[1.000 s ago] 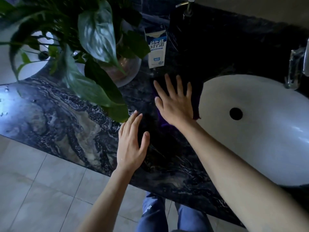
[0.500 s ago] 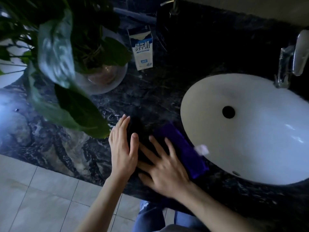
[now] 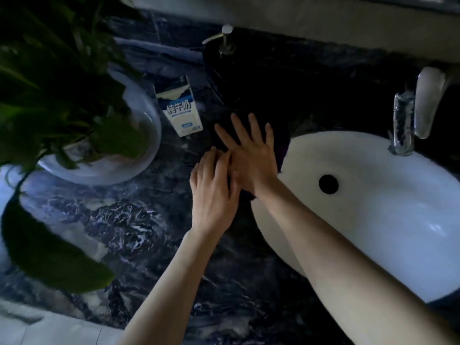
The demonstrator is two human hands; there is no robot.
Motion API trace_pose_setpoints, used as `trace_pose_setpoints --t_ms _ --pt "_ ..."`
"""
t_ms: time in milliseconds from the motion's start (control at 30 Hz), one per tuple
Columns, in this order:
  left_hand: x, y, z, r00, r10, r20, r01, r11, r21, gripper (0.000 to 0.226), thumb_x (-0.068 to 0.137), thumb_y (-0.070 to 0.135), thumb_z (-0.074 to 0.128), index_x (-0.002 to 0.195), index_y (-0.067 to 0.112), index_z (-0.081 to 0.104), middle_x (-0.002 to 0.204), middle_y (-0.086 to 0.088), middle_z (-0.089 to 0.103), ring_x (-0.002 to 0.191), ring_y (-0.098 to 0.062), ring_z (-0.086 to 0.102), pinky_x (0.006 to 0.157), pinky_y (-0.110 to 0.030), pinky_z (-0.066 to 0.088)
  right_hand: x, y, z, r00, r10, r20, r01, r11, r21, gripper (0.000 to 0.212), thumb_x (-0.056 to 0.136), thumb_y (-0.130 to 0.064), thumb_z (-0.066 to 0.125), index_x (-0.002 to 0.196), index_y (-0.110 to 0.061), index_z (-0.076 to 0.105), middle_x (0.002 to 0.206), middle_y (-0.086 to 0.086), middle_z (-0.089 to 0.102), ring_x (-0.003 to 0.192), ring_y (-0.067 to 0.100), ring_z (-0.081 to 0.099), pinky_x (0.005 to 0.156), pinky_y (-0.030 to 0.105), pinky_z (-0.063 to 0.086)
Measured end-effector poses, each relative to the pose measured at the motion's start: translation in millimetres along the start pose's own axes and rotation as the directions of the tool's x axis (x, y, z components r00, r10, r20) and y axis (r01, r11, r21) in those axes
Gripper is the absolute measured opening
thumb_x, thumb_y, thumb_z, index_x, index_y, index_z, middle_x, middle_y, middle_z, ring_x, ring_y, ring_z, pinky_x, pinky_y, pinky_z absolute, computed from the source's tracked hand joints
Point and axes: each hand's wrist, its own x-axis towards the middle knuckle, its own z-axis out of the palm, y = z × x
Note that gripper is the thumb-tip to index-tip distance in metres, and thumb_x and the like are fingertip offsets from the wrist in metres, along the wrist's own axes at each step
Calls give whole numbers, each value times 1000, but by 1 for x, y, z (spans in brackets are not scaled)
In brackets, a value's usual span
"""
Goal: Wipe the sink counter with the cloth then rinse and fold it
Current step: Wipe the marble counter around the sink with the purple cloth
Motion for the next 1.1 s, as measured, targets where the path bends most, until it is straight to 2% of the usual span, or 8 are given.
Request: trace_pose_setpoints --t_ms 167,333,467,533,633,733,967,1100 --pt "48 19 23 991 129 37 -133 984 122 52 101 34 37 146 10 43 155 -18 40 143 -35 38 116 -52 31 20 77 -10 975 218 -42 -217 976 27 58 100 -56 25 156 -40 25 167 4 26 154 36 18 122 61 14" --pt "91 38 45 972 195 130 -226 927 300 58 103 44 28 154 16 30 162 -13 30 151 -33 23 121 -52 21 22 167 -18 916 400 -34 -399 917 21 60 100 -52 21 157 -34 24 167 7 23 154 37 18 123 59 14" --pt "95 40 50 972 175 153 -219 912 346 62 104 52 15 158 22 21 165 -8 24 153 -32 16 122 -53 16 28 157 -19 868 489 -86 -487 872 44 61 98 -46 23 155 -28 33 164 9 31 151 39 24 121 59 19" --pt "93 42 47 973 168 155 -210 926 314 64 103 54 9 158 23 19 165 -7 24 154 -30 16 123 -53 16 32 128 -22 893 442 -85 -439 897 53 62 97 -45 22 155 -29 33 164 5 32 151 39 25 120 59 20" --pt "96 44 45 980 158 122 -183 954 236 68 102 53 4 157 17 20 164 -8 26 153 -27 19 123 -51 17 35 87 -18 990 130 -56 -131 991 -13 62 97 -49 19 156 -33 28 166 -1 29 152 36 23 121 56 21" --pt "94 43 42 985 139 104 -158 967 198 72 102 56 7 158 12 17 165 -10 24 153 -25 21 123 -48 17 45 102 -19 998 -67 1 67 998 -21 55 101 -48 24 155 -40 26 166 -6 28 153 32 22 122 54 19" --pt "96 43 42 985 128 115 -150 967 204 71 101 58 11 159 16 14 166 -9 20 154 -24 15 124 -48 15 49 179 -27 945 326 -11 -324 943 73 56 103 -46 18 158 -40 15 170 -7 13 157 24 7 125 55 6" --pt "96 43 44 984 143 106 -164 958 233 69 102 56 14 158 16 18 165 -10 25 153 -26 17 123 -49 17 39 131 -17 966 240 -94 -241 971 3 60 99 -51 28 156 -32 30 166 0 29 153 34 23 118 55 23"
